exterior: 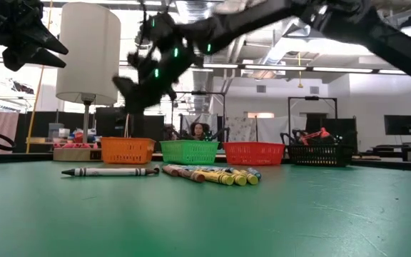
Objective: Sort crayons
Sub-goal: Put the brown crayon into the orange bin
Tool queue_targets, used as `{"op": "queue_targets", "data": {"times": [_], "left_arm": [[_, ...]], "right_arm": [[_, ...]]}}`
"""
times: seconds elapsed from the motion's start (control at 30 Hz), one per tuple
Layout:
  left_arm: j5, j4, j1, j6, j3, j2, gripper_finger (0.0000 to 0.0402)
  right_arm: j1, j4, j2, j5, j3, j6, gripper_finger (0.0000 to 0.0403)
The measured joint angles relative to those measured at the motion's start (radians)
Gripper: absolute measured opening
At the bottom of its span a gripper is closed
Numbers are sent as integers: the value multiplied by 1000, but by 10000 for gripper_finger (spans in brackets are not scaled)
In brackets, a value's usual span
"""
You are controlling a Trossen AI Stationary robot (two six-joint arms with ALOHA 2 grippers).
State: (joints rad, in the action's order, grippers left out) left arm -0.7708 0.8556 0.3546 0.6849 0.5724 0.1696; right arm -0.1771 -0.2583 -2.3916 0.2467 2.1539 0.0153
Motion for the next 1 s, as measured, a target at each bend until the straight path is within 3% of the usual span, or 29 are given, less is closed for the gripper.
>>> {"op": "queue_targets", "data": {"times": [0.33, 0.63, 1.0], "left_arm": [[0, 0, 0, 0, 0, 0, 192], [0, 0, 0, 0, 0, 0, 192], [0, 0, 0, 0, 0, 0, 192]], "right_arm": [[150, -281, 89, -82, 1, 169, 100], [263, -293, 4, -159, -1, 331, 100], [297, -316, -19, -224, 1, 305, 100]]}}
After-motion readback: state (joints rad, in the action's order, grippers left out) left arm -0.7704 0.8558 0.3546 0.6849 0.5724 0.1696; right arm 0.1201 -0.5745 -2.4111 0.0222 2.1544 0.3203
